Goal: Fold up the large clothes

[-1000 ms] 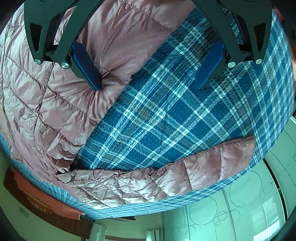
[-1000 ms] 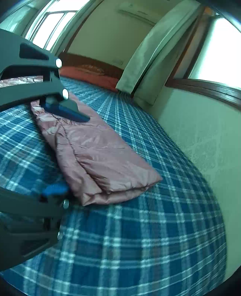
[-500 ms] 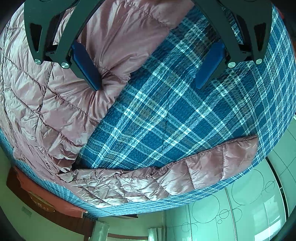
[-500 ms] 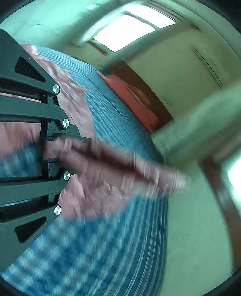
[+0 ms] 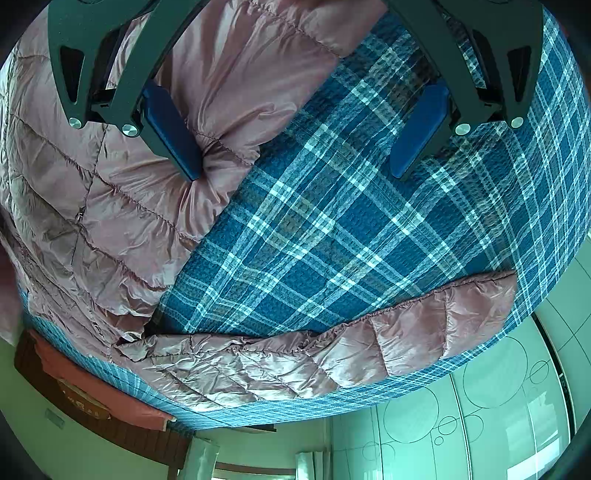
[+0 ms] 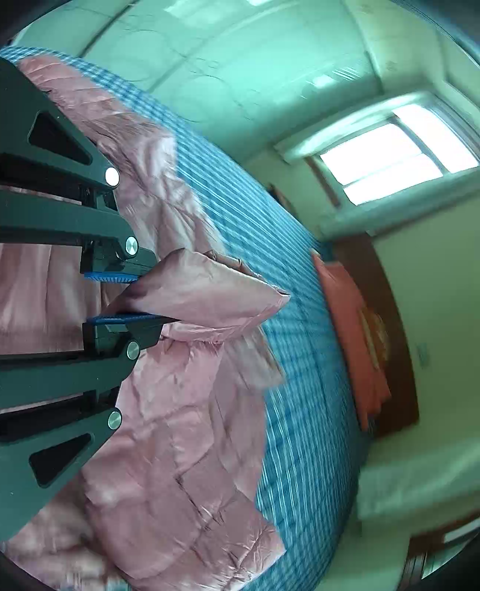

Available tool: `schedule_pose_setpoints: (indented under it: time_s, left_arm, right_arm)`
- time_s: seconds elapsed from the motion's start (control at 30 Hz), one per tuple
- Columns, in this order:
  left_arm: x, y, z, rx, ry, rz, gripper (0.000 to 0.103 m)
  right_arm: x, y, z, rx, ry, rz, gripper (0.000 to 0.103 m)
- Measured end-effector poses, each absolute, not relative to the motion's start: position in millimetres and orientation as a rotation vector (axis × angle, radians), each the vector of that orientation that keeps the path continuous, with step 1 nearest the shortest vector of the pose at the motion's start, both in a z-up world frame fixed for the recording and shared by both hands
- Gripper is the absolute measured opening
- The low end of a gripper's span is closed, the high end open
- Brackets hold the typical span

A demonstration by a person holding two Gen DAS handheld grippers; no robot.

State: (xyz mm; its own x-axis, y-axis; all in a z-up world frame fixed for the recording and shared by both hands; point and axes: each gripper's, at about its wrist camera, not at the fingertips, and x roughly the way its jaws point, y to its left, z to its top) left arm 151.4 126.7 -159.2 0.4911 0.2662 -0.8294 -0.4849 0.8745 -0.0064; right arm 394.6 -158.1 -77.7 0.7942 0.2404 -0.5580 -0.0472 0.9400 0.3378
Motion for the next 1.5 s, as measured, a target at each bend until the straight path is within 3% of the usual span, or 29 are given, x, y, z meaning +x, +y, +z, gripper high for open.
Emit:
schedule_pose_setpoints:
  time_s: [0.47,0.53,0.6,0.7,0.87,1.0,1.07,1.3,1.5]
  left_arm:
    - [151,127,-160,-0.252,0.954,0.463,0.101]
    - [151,126,-160,-0.253,0.952,0.462,0.101]
    - [151,127,-160,-0.251,0.953,0.463,0.101]
    - [151,127,-160,-0.252,0.952,0.463,0.101]
    - [150,127,-160,-0.251,0.952,0.463,0.101]
    - [152,127,-161,-0.247,0.953,0.465,0.101]
    - [151,127,-161,-0.248,0.953,0.465,0.101]
    - [152,126,-162,-0.244,0.953,0.467,0.101]
    - [153,126,-163,-0.245,0.953,0.466,0.101]
  right_arm:
    - [401,-76,-147,0.186,0.903,0.349,0.017]
    - [391,-83,-140,0.195,0.912,0.396,0.023]
    - [377,-100,-128,0.236,0.886,0.420,0.042]
    - [354,-148,-105,0.279,0.810,0.386,0.053]
    - [342,-259,-99,0.291,0.748,0.076,0.053]
    - [350,-330,-144,0.275,0.853,-0.183,0.052]
    - [354,-336,-165,0.267,0.893,-0.155,0.051]
    - [383,-345,-125,0.224,0.789,-0.205,0.052]
    - [422,-344,-161,0.176,0.896,-0.239,0.056]
